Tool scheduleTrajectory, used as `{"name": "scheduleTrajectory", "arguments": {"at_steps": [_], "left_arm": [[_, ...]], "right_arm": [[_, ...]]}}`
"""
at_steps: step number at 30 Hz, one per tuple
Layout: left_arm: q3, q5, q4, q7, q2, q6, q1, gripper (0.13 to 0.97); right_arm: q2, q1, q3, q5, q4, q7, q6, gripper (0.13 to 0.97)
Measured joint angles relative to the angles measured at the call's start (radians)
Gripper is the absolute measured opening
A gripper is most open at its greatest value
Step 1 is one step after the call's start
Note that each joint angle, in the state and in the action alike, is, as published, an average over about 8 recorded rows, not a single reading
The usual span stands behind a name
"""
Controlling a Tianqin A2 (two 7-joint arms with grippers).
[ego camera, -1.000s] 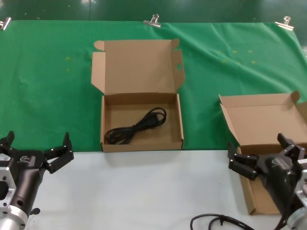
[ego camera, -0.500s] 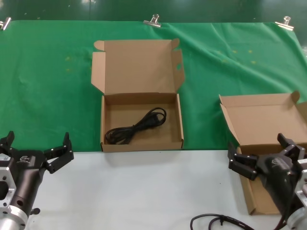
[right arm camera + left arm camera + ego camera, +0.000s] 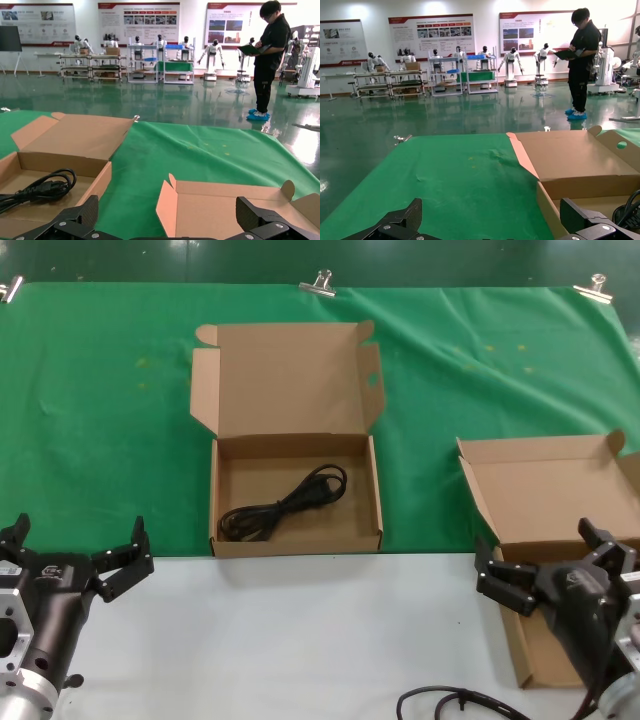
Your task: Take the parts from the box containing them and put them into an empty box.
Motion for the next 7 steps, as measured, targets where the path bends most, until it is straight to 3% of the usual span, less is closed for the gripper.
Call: {"name": "scheduleTrajectory", "arguments": {"at_steps": [7], "left_arm": [[0.000, 0.000, 0.000, 0.000, 0.000, 0.000, 0.000, 0.966]], "right_arm": [[0.000, 0.000, 0.000, 0.000, 0.000, 0.000, 0.000, 0.966]]}}
